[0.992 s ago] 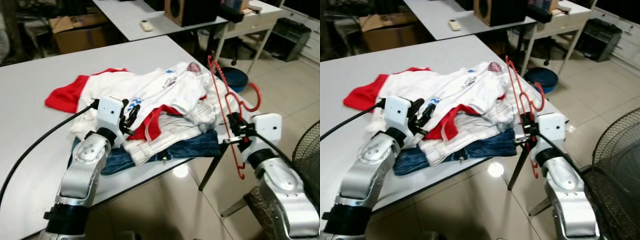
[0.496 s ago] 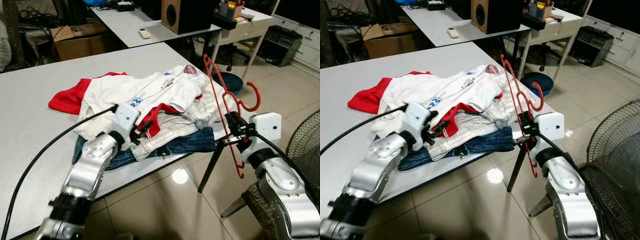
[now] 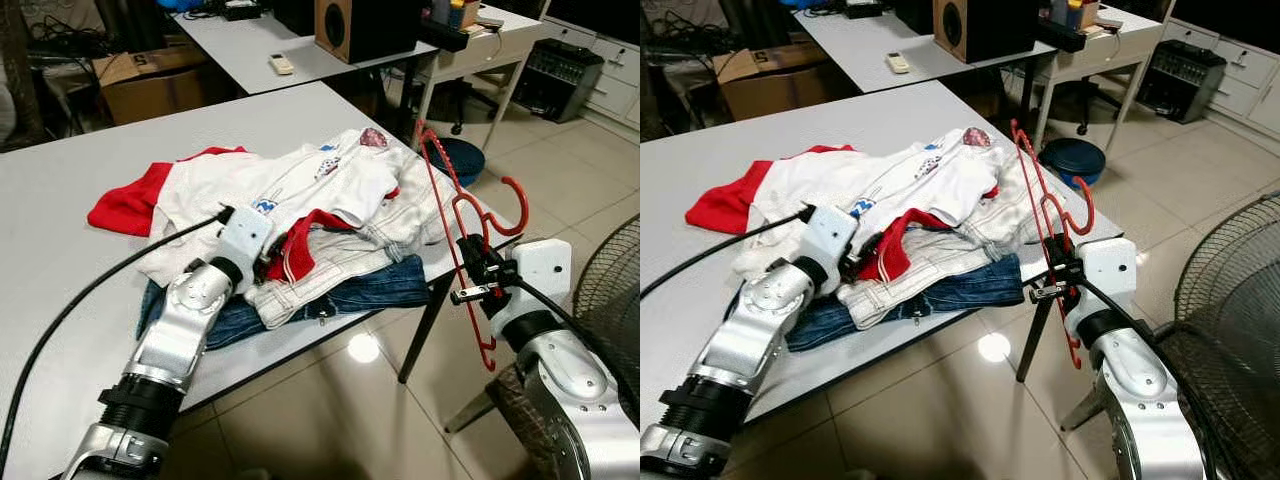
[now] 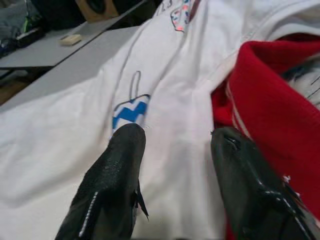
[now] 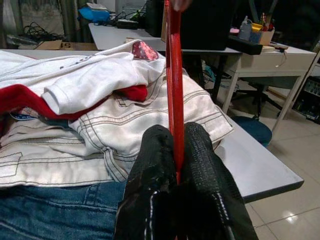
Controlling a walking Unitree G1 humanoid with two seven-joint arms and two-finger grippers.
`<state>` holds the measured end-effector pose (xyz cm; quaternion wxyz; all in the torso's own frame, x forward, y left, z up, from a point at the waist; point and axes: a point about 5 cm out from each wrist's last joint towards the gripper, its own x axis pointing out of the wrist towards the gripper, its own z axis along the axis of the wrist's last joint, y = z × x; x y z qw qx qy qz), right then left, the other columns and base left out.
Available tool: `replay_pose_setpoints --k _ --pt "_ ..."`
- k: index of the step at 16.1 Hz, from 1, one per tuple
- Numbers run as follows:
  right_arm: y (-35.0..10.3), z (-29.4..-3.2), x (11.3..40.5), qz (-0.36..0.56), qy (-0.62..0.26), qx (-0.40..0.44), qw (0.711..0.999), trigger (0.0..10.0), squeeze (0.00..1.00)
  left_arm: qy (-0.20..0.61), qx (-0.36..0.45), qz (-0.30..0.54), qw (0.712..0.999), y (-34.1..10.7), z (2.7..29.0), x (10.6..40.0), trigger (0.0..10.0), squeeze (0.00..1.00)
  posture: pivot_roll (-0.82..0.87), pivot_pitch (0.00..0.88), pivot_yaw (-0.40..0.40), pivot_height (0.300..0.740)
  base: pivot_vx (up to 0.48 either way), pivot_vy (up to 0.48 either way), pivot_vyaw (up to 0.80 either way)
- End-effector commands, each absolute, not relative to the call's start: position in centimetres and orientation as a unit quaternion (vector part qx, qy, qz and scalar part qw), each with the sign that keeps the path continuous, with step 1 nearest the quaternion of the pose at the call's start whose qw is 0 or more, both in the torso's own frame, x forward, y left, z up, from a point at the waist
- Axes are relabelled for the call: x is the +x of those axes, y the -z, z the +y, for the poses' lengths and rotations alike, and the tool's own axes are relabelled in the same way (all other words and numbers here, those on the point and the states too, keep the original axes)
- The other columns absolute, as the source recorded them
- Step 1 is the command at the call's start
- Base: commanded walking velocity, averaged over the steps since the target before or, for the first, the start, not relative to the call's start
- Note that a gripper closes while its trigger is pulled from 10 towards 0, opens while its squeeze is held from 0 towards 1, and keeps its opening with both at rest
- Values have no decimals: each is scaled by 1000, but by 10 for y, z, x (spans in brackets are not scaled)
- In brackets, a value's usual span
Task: Hang hanger
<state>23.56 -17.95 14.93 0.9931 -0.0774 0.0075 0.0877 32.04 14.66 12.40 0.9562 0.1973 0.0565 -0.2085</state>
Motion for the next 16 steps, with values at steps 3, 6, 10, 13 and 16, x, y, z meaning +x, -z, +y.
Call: replay_pose_setpoints --k 3,6,10,13,16 --pt "-155 -180 234 -4 -83 -75 994 10000 0 216 216 56 951 -124 149 322 0 0 -126 6 44 740 0 0 0" --pt "-154 -179 233 -2 -84 -76 994 10000 0 247 209 54 944 -124 139 321 157 0 -126 8 45 740 0 0 0" --pt "-152 -179 232 2 -84 -74 994 10000 0 267 218 69 936 -116 135 318 10000 0 -125 9 47 740 0 0 0" --pt "-152 -178 233 3 -84 -74 994 10000 0 241 231 77 939 -116 142 322 10000 0 -122 10 50 740 0 0 0" --pt "-152 -177 233 2 -84 -72 994 10000 0 215 255 74 940 -118 148 328 10000 0 -120 9 53 740 0 0 0"
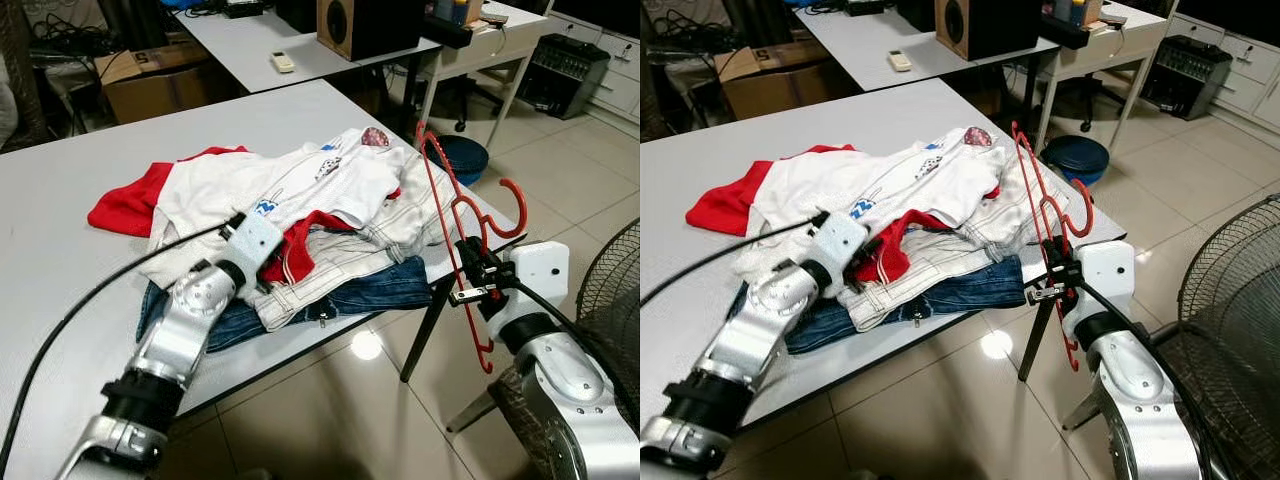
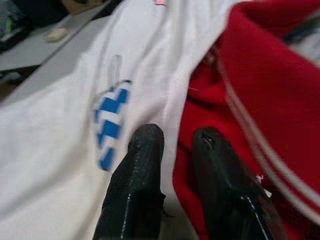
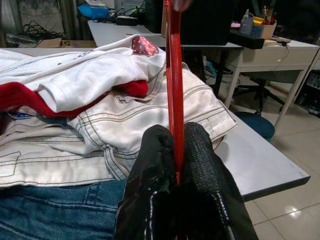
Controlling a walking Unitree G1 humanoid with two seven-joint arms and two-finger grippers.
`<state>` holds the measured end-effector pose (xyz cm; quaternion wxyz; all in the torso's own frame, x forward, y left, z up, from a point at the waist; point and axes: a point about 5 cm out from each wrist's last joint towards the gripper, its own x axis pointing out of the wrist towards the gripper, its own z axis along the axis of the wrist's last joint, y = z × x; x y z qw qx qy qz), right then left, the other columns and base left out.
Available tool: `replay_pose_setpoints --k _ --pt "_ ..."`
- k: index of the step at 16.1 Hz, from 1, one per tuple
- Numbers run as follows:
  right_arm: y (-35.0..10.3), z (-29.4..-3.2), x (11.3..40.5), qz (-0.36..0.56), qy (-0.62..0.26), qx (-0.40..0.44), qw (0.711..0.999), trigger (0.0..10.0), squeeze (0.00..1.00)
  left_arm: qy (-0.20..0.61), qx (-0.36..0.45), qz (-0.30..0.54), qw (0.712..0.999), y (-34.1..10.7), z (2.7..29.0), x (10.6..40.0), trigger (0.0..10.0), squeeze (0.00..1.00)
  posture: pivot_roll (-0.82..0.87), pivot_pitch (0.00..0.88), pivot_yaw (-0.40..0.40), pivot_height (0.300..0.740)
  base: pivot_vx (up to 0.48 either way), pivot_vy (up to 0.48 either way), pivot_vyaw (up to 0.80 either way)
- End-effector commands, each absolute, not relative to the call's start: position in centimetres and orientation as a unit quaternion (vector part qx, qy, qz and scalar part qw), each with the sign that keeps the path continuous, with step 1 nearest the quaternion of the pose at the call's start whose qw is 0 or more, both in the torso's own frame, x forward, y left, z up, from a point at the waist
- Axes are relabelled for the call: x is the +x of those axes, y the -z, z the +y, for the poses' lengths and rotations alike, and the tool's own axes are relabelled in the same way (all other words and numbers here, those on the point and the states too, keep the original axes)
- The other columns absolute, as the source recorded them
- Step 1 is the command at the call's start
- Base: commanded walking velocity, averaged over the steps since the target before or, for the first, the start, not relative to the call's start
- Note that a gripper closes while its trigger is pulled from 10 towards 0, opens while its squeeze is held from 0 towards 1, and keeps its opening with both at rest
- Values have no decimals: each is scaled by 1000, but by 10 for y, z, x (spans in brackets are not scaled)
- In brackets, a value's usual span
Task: Hang hanger
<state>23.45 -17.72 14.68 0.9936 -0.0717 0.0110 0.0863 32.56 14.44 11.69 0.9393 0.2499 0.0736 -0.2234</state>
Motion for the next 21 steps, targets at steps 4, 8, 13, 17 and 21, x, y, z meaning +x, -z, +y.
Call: replay_pose_setpoints --k 4,8,13,17,21 --pt "-151 -176 232 1 -83 -70 994 10000 0 210 263 72 939 -119 150 329 10000 0 -119 9 57 740 0 0 0" --pt "-151 -175 233 1 -83 -70 994 10000 0 206 275 72 936 -119 150 330 157 0 -118 9 56 740 0 0 0" --pt "-151 -175 233 -1 -83 -70 994 10000 0 180 298 68 935 -121 156 333 0 0 -120 5 57 740 0 0 0" --pt "-152 -174 234 -2 -82 -69 994 10000 0 184 293 39 937 -131 156 336 0 0 -115 4 60 740 0 0 0" --pt "-158 -167 229 -15 -142 -40 989 10000 0 255 264 4 930 -164 151 335 0 0 -109 3 71 740 0 0 0"
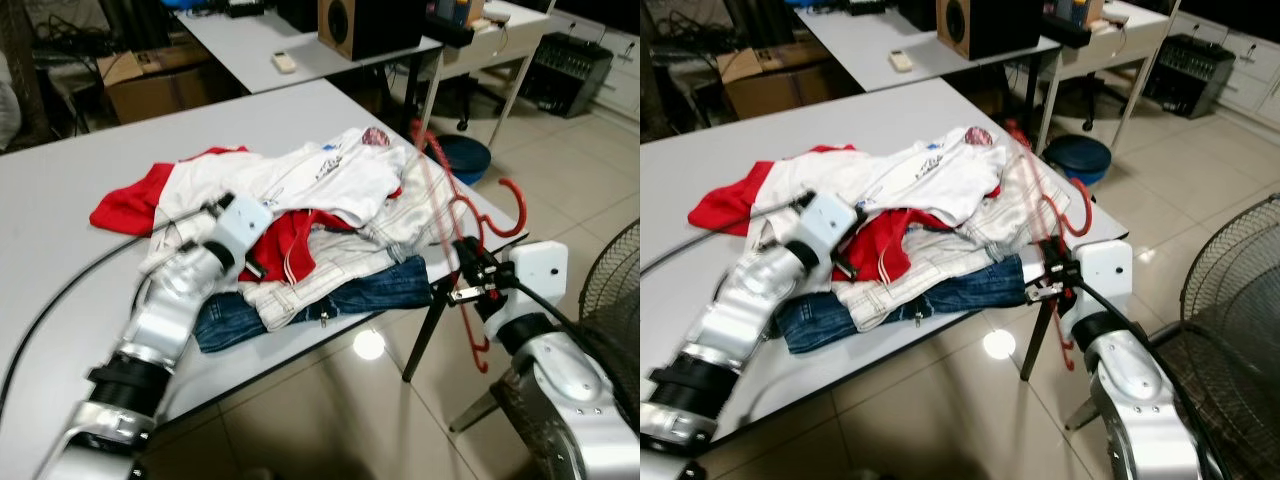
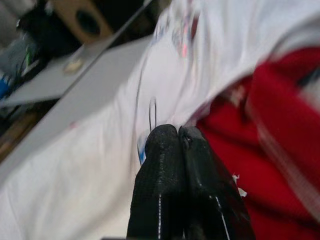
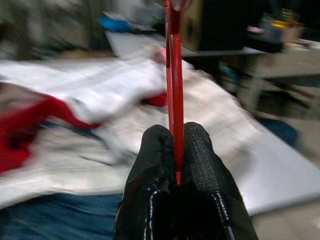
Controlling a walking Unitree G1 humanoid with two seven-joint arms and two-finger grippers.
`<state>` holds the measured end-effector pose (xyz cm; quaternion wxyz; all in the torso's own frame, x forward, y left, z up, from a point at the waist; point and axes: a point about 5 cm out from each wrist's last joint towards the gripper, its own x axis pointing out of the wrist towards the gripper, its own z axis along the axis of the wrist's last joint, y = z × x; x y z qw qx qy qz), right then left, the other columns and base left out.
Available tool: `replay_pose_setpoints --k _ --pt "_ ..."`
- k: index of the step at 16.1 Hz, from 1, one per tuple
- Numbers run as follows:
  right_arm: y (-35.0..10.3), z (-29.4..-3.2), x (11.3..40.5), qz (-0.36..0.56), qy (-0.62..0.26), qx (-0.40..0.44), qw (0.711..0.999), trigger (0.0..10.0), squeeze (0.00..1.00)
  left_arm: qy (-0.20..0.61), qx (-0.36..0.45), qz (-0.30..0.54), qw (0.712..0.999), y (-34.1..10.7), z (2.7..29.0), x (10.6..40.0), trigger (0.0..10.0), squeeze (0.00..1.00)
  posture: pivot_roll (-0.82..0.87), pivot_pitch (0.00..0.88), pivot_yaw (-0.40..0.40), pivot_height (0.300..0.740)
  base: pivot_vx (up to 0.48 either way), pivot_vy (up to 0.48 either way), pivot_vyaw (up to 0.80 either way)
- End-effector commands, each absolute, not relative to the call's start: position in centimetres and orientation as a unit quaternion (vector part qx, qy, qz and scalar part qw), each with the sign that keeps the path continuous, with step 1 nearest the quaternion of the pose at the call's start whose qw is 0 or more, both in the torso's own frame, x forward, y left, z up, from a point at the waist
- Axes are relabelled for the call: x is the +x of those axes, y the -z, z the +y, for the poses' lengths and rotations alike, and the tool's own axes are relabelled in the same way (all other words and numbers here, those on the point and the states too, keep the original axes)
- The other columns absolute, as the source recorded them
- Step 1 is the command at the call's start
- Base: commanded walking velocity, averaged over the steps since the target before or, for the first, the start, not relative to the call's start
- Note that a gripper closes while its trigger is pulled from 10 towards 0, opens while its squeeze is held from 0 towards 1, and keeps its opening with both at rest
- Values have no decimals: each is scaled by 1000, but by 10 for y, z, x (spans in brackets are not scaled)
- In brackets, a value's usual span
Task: Hang hanger
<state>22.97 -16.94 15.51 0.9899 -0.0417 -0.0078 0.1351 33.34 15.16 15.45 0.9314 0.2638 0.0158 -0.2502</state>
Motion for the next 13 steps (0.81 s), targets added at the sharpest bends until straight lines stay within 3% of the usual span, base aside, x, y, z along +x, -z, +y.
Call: replay_pose_setpoints --k 1,4,6,10,13 --pt "-163 -163 224 -20 -176 -20 984 10000 0 263 255 -5 931 -174 152 336 0 0 -108 4 72 740 0 0 0" --pt "-173 -158 209 -21 -281 -46 958 10000 0 259 260 -43 929 -212 160 342 0 0 -102 3 77 740 0 0 0" --pt "-183 -153 198 -15 -347 -19 938 10000 0 234 246 -74 938 -238 163 347 0 0 -92 0 71 740 0 0 0" --pt "-179 -150 186 26 -386 13 922 10000 0 224 247 -86 939 -246 163 349 0 0 -92 0 69 740 0 0 0" --pt "-164 -150 189 80 -368 47 925 10000 0 229 245 -93 938 -253 159 348 0 0 -84 0 63 740 0 0 0"
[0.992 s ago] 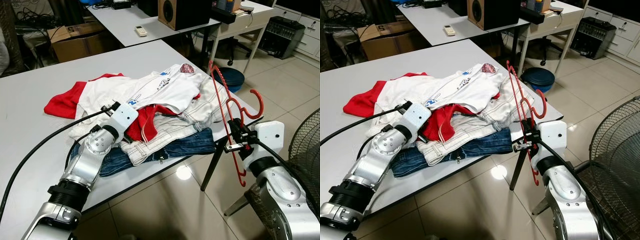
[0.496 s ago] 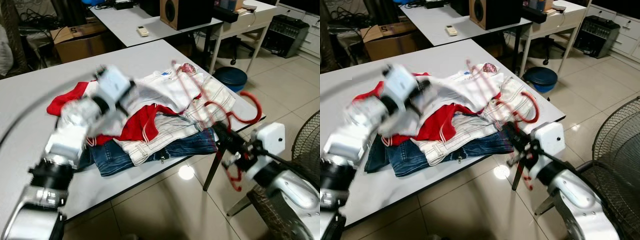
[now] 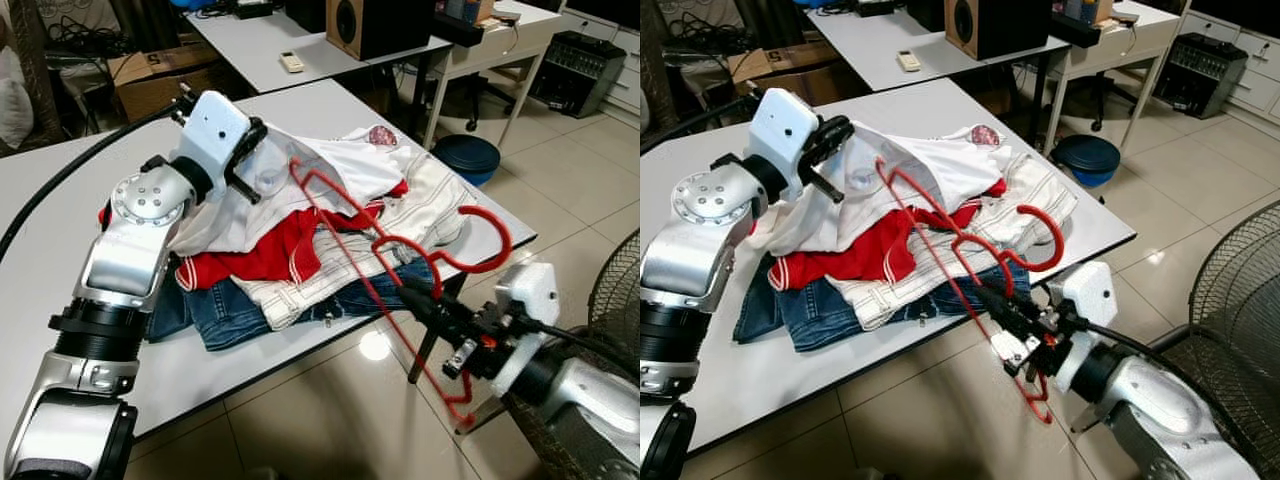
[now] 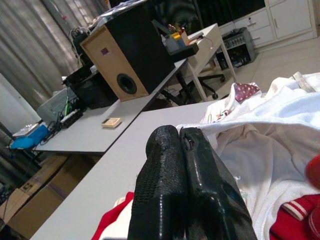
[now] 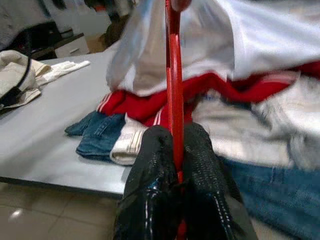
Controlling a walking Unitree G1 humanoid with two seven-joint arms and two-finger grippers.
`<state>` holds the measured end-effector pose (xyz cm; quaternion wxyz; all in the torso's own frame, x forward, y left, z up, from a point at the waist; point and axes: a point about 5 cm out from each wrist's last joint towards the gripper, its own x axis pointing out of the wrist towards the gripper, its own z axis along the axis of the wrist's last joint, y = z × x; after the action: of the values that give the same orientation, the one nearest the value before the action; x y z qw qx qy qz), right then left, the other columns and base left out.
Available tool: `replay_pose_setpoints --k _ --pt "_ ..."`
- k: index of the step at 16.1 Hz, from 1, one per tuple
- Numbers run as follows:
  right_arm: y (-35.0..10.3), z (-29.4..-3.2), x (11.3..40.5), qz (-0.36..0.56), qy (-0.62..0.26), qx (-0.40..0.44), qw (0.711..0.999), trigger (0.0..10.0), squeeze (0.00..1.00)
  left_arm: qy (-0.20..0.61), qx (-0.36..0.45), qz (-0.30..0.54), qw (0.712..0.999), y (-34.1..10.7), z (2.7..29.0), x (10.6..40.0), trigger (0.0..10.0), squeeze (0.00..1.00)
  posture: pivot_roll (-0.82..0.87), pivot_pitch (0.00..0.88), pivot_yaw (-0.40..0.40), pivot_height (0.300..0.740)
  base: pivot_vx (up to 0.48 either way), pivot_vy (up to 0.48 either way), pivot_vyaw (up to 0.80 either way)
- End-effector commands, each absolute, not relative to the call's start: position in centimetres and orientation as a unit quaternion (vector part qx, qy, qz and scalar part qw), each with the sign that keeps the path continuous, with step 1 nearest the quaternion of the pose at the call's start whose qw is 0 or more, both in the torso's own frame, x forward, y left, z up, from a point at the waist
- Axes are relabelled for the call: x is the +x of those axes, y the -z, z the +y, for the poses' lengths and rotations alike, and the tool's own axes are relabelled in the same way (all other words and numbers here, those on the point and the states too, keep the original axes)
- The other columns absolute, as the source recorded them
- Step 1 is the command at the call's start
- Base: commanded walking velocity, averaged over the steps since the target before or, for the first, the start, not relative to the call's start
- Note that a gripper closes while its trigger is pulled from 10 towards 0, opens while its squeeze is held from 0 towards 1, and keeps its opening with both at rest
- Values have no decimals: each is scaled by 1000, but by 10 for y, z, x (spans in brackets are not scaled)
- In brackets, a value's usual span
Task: Hang hanger
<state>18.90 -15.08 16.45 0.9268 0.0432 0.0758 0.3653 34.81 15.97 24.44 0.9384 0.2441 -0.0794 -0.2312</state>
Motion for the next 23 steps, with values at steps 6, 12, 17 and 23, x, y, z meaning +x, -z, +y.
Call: replay_pose_setpoints --k 6,12,17,23 --pt "-149 -148 227 115 -298 139 937 10000 0 270 242 -89 927 -252 149 343 0 0 -66 1 67 740 0 0 0" --pt "-146 -108 275 129 -286 331 890 10000 0 301 252 -60 918 -232 131 343 0 0 -42 0 60 740 0 0 0" --pt "-147 -107 289 141 -250 414 864 10000 0 289 279 -50 915 -225 129 345 275 0 -28 3 52 740 0 0 0" --pt "-145 -98 288 177 -244 415 858 10000 0 328 296 -1 897 -204 138 329 10000 1000 -8 18 59 740 0 0 0"
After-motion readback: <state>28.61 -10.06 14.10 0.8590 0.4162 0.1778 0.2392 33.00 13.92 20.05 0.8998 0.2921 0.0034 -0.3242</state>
